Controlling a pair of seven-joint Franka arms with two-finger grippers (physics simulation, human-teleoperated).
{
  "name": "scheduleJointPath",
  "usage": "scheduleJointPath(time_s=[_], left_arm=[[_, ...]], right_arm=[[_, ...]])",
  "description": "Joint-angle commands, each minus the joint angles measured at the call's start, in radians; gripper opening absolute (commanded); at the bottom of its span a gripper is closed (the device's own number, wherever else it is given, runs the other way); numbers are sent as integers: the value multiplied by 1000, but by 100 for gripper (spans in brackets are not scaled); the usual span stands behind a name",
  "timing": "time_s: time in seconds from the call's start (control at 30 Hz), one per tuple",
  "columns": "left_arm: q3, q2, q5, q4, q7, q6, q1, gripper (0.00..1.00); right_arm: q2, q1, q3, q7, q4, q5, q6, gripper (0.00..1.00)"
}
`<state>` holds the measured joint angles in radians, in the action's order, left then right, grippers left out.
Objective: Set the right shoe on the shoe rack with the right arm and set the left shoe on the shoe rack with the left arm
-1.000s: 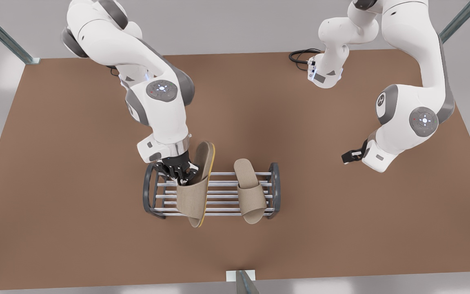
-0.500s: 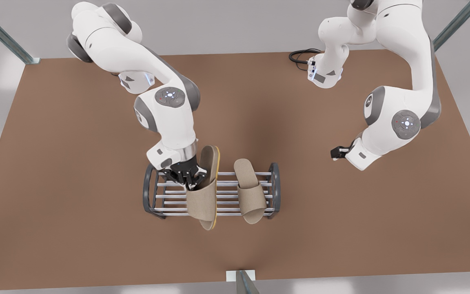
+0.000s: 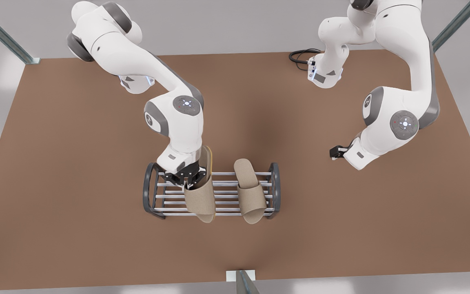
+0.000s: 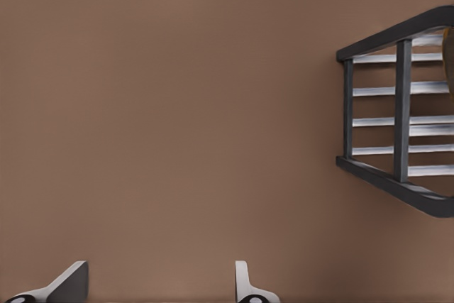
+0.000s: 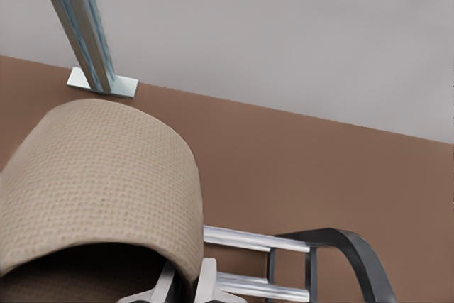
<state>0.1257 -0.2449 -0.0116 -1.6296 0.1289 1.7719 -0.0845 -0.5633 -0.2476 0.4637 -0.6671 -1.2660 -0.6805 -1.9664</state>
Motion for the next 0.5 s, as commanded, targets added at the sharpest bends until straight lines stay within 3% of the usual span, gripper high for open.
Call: scheduleJointPath(time_s=[0.0, 0.47], left_arm=[[0, 1, 1, 0, -23, 3, -1, 100], [0, 1, 2, -3, -15, 12, -17, 100]], right_arm=[[0, -1, 1, 139, -23, -48, 0, 21], [-6, 1, -2, 135, -118, -119, 18, 21]])
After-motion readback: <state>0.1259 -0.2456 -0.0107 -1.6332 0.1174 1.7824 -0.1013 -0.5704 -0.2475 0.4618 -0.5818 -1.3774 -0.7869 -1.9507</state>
